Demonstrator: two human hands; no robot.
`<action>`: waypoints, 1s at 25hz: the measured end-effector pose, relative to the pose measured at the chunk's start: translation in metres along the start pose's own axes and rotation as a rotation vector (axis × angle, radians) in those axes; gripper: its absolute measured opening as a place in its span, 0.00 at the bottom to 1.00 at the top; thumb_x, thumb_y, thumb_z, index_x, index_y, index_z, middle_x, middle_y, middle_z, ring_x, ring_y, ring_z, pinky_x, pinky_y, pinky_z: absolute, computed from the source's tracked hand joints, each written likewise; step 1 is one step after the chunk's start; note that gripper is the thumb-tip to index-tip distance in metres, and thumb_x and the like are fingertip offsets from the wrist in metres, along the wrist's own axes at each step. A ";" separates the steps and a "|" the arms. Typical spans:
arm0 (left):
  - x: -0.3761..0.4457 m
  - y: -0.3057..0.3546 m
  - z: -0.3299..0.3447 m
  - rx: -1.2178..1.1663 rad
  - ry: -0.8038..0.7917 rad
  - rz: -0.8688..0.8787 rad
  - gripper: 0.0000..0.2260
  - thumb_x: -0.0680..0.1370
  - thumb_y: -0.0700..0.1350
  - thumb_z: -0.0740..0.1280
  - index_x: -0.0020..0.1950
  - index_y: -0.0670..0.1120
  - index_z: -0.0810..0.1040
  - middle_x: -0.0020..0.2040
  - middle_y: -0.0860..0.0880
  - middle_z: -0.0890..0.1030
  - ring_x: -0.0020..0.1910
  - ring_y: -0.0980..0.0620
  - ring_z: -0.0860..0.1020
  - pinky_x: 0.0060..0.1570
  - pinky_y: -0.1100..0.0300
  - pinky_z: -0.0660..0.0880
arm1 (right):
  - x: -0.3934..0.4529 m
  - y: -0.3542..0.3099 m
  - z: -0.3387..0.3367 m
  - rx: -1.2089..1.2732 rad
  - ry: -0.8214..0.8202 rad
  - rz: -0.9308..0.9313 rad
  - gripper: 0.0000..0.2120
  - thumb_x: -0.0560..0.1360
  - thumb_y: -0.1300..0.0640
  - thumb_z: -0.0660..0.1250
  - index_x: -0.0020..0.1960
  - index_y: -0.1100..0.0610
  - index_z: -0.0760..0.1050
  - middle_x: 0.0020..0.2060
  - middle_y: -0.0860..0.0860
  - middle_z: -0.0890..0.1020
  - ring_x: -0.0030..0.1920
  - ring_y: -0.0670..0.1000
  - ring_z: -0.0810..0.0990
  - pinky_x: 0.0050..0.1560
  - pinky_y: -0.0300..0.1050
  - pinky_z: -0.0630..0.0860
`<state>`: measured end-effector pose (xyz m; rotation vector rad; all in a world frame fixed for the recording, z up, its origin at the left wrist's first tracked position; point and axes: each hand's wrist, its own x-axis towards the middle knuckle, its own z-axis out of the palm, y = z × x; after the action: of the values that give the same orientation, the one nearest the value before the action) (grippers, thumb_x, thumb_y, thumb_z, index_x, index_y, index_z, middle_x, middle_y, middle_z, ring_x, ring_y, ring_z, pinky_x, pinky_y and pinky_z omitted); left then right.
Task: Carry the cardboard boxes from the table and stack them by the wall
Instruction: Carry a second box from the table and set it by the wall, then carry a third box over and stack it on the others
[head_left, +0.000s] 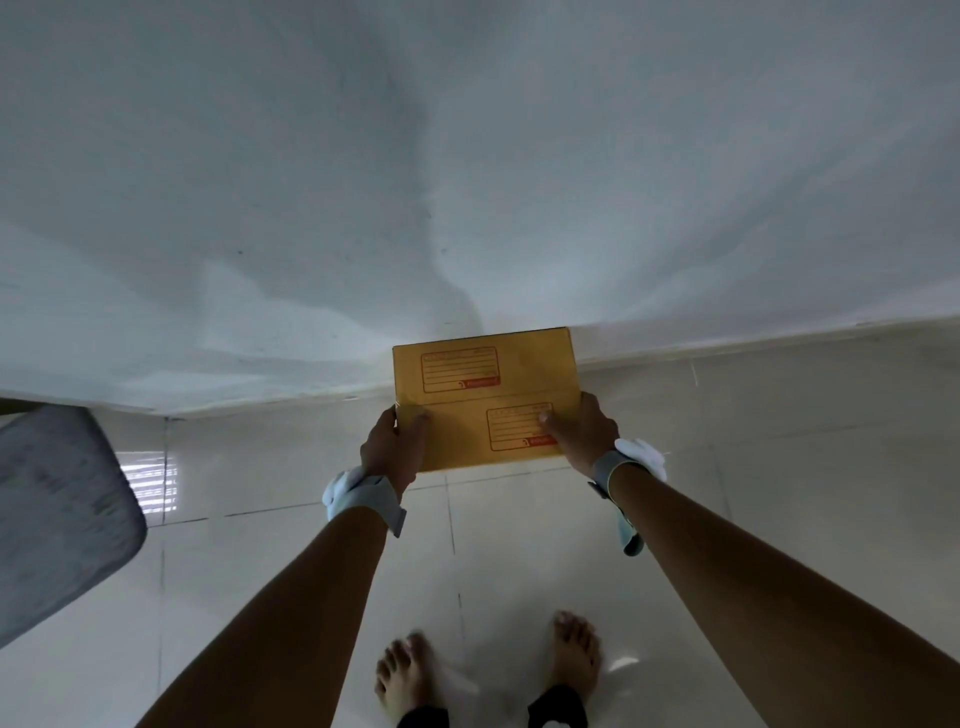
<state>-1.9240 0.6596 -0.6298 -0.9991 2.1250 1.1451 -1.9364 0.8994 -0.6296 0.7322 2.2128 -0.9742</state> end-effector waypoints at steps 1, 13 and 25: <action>0.001 -0.002 0.001 0.005 0.007 0.006 0.24 0.78 0.60 0.62 0.72 0.53 0.70 0.62 0.46 0.79 0.55 0.41 0.78 0.53 0.42 0.81 | 0.000 0.001 0.001 0.010 0.003 -0.008 0.29 0.77 0.44 0.67 0.72 0.56 0.65 0.61 0.57 0.80 0.60 0.62 0.79 0.57 0.49 0.74; 0.002 -0.004 -0.003 0.043 -0.084 0.001 0.27 0.80 0.59 0.62 0.77 0.52 0.64 0.69 0.43 0.76 0.63 0.38 0.76 0.62 0.46 0.76 | 0.002 0.006 0.011 -0.011 0.055 0.004 0.37 0.77 0.45 0.67 0.78 0.56 0.54 0.67 0.59 0.75 0.64 0.63 0.76 0.63 0.55 0.73; -0.097 0.103 -0.105 0.362 0.005 0.230 0.24 0.79 0.56 0.64 0.73 0.49 0.69 0.69 0.43 0.75 0.67 0.43 0.74 0.64 0.53 0.69 | -0.090 -0.092 -0.100 -0.505 0.096 -0.150 0.29 0.77 0.39 0.61 0.73 0.53 0.66 0.69 0.58 0.70 0.69 0.61 0.68 0.67 0.56 0.68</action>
<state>-1.9598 0.6424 -0.4578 -0.6059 2.3857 0.8112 -1.9702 0.9033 -0.4699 0.3893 2.4803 -0.4138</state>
